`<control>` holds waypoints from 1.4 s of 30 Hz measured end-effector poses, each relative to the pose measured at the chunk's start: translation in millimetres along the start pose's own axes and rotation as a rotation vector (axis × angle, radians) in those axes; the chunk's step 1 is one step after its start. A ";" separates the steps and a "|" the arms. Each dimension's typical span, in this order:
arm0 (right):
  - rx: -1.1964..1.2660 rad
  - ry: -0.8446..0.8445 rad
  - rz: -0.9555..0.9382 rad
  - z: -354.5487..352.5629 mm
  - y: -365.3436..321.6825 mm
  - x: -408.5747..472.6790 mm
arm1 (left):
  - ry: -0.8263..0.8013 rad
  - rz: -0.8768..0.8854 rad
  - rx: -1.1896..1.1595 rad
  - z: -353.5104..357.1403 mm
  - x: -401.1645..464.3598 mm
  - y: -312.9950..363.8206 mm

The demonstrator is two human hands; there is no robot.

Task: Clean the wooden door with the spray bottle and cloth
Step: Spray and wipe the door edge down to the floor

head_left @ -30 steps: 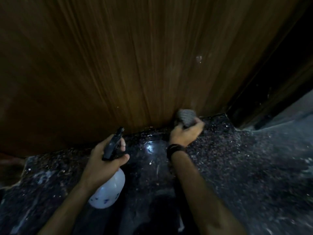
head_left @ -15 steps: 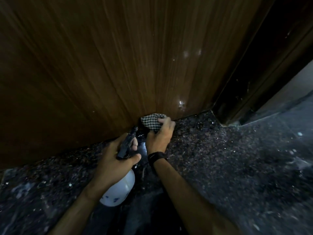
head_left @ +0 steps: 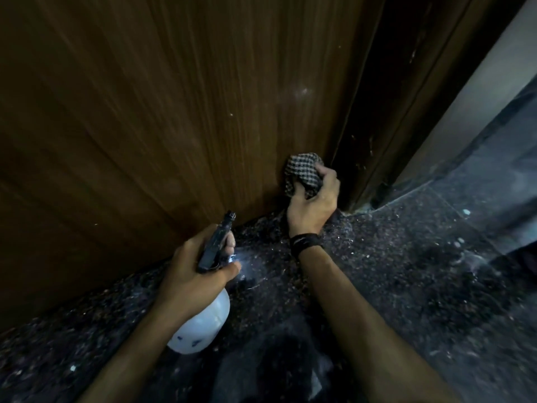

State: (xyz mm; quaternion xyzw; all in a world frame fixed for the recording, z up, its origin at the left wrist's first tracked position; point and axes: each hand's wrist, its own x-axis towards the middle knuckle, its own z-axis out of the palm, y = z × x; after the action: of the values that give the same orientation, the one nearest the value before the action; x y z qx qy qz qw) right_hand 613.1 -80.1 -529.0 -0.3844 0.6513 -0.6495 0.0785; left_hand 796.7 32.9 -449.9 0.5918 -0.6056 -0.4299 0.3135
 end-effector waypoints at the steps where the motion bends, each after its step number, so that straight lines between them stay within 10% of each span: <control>1: -0.003 0.013 0.013 -0.6 6.4 -0.9 | -0.007 0.000 -0.005 4.3 3.4 1.8; 9: 0.036 0.133 0.412 4.3 30.6 8.9 | -0.063 0.040 0.003 25.1 20.9 9.1; 14: 0.090 0.196 0.027 -4.1 -11.2 37.9 | -0.081 0.042 0.001 28.4 26.2 11.5; 18: 0.073 0.153 0.066 -6.4 -5.4 26.5 | -0.044 0.045 -0.015 23.8 27.4 14.7; 42: 0.227 -0.737 -0.965 14.9 -347.9 -49.3 | 0.557 0.070 -0.246 -192.4 -109.0 112.0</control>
State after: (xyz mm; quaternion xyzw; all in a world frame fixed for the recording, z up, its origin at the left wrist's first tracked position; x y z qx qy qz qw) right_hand 794.9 -13.6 -235.5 -0.8240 0.2606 -0.5017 0.0360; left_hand 928.8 103.7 -252.6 0.6234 -0.4596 -0.3101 0.5514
